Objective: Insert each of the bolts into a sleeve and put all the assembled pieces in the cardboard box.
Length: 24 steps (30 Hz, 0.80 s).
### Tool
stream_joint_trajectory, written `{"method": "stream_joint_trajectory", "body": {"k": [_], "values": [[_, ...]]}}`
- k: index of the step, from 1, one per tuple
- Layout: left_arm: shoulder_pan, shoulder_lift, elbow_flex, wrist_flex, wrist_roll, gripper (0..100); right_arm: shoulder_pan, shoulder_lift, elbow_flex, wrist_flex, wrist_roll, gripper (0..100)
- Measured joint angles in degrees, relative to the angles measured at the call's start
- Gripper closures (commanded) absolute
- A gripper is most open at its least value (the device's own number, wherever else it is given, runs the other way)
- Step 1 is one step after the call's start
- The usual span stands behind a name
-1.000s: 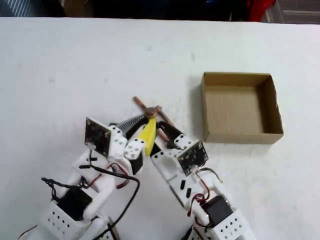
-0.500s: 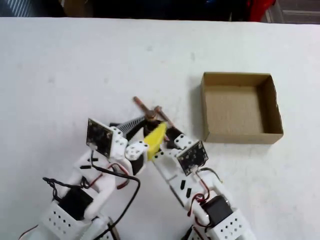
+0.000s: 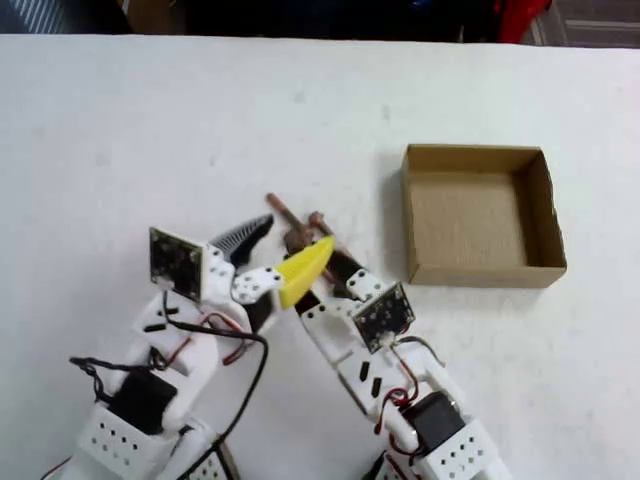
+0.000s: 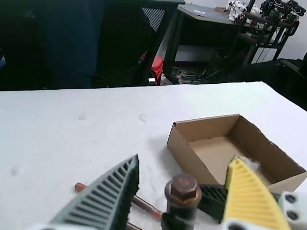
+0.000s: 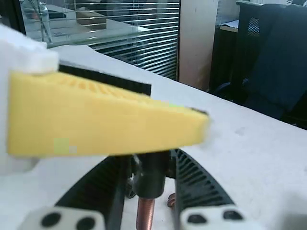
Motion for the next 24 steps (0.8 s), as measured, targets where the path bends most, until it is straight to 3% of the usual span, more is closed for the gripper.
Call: {"method": "stream_joint_trajectory", "body": {"k": [5, 10, 16, 20, 24], "values": [[-1.41, 0.0, -3.69, 0.0, 0.0, 70, -0.09, 0.09, 0.0, 1.14, 0.0, 98.2], [-8.35, 0.0, -6.86, 2.46, 0.0, 72, 3.08, 0.09, 0.0, 1.41, 0.44, 98.2], [-14.33, 0.0, -10.2, 14.95, 0.0, 98, 8.18, 0.09, 0.0, 1.41, 0.44, 98.2], [-16.35, 0.0, -10.37, 17.93, 0.0, 94, 10.29, 0.09, 0.0, 2.55, 0.44, 98.2], [-16.79, -0.09, -8.26, 18.02, 0.0, 98, 12.75, 0.09, -1.14, 6.51, 0.44, 98.2]]}}
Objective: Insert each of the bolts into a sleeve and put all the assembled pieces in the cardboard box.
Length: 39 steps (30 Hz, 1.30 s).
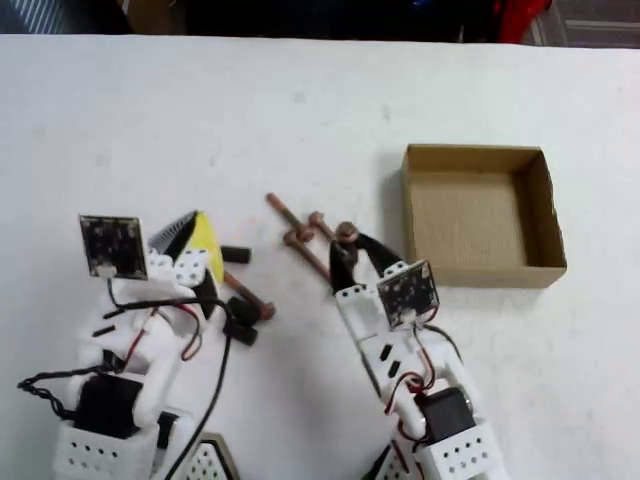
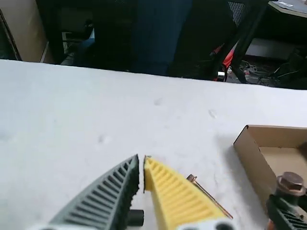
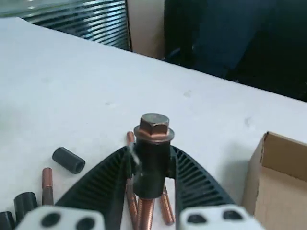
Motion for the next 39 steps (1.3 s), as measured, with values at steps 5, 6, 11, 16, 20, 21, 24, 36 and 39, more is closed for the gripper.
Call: {"method": "stream_joint_trajectory", "body": {"k": [5, 6, 11, 16, 20, 21, 24, 36, 39], "values": [[0.0, 0.09, 5.89, 0.0, 0.0, 98, 3.16, -0.09, -2.99, 7.03, 0.0, 98.2], [0.0, 0.09, 7.21, 0.0, 0.0, 98, 3.43, -0.09, -4.4, 8.62, 0.0, 98.2], [0.0, 0.09, 11.6, 0.0, -4.13, 98, 5.19, -0.09, -13.54, 16.79, 0.0, 98.1], [0.0, 0.09, 14.59, 0.0, -9.23, 98, 5.1, 3.52, -28.22, 26.37, 3.25, 98.1], [0.0, 0.09, 14.59, 0.35, -9.67, 98, 8.79, 13.45, -38.51, 28.22, 4.13, 98.1], [0.0, 0.09, 14.59, 1.14, -9.85, 98, 10.37, 16.35, -40.44, 28.22, 4.22, 98.1], [-0.09, 0.09, 16.35, 2.64, -9.85, 98, 13.98, 25.76, -45.1, 28.13, 4.22, 98.1], [-8.62, 0.09, 20.04, 2.64, -9.85, 98, 24.44, 66.73, -57.67, 19.87, 4.22, 98.1], [-9.93, 0.09, 20.75, 2.64, -9.85, 98, 25.76, 76.31, -63.03, 19.6, 4.31, 98.1]]}}
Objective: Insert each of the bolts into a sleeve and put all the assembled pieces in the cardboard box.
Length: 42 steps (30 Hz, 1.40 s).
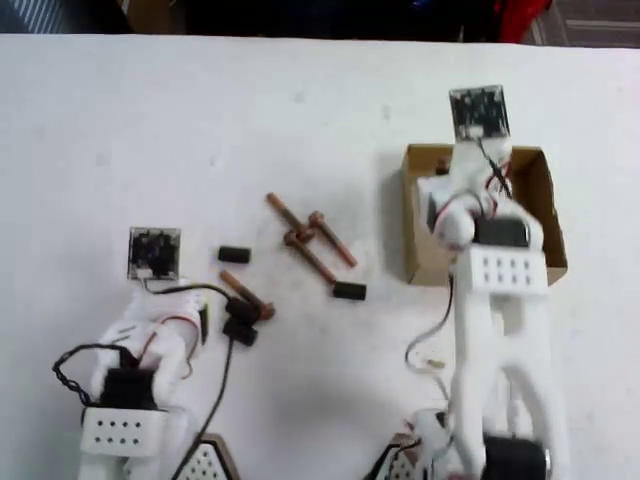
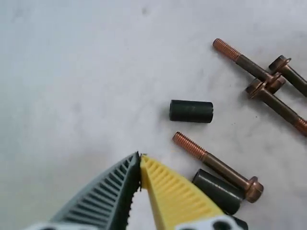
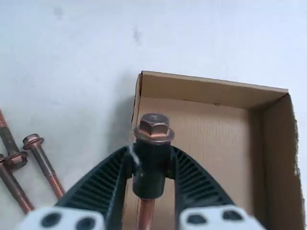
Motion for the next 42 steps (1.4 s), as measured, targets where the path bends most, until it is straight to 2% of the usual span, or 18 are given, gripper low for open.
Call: {"method": "stream_joint_trajectory", "body": {"k": [9, 16, 22, 28, 35, 42], "values": [[-0.53, 0.0, 0.88, 0.0, -2.11, 98, 1.58, 25.67, -15.91, -0.09, 0.0, 98.1], [-0.7, 0.0, 1.23, 0.0, -2.55, 98, 2.37, 39.12, -23.56, -0.18, 0.0, 98.1], [-0.7, 0.0, 1.23, 0.0, -2.55, 98, 2.2, 45.8, -27.16, -0.18, 0.0, 97.4], [-0.7, 0.0, 1.23, 0.0, -2.55, 98, 2.29, 52.04, -33.41, 3.87, 2.73, 85.8], [-0.7, 0.0, 1.41, 0.0, -2.55, 98, 2.46, 57.58, -40.7, 7.03, 4.84, 88.6], [-0.7, 0.0, 1.85, 0.0, -2.55, 98, 2.29, 56.53, -42.99, 8.35, 4.84, 88.5]]}}
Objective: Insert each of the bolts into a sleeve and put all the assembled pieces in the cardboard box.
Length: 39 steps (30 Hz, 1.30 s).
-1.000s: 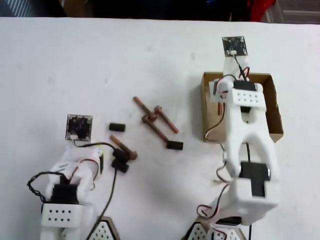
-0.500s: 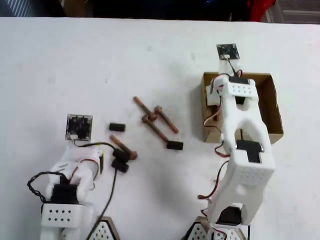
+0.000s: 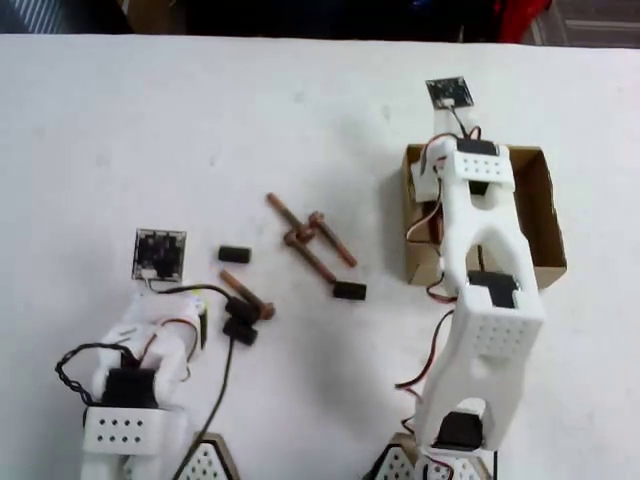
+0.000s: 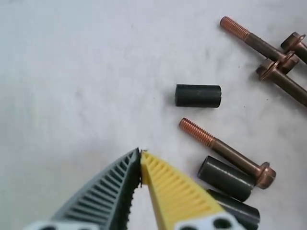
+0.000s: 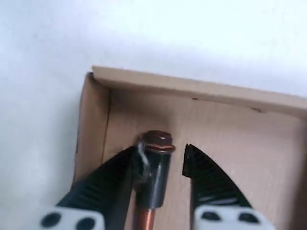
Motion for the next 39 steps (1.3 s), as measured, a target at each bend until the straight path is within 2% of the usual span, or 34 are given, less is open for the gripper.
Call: {"method": "stream_joint_trajectory", "body": {"k": [13, 26, 30, 39], "values": [[-3.08, 0.0, 0.0, 0.0, 0.0, 98, -0.7, -21.36, -0.09, 9.32, 0.0, 88.5], [-4.13, 0.0, -0.35, 0.0, 0.0, 98, -14.86, -38.77, -0.09, 26.37, 0.0, 88.4], [-4.13, 0.0, -4.31, 4.84, 0.0, 98, -18.46, -41.85, -0.09, 31.03, 0.0, 88.5], [-4.13, 0.0, -11.08, 6.07, 0.0, 98, -24.35, -46.95, -0.09, 33.58, 0.0, 88.6]]}}
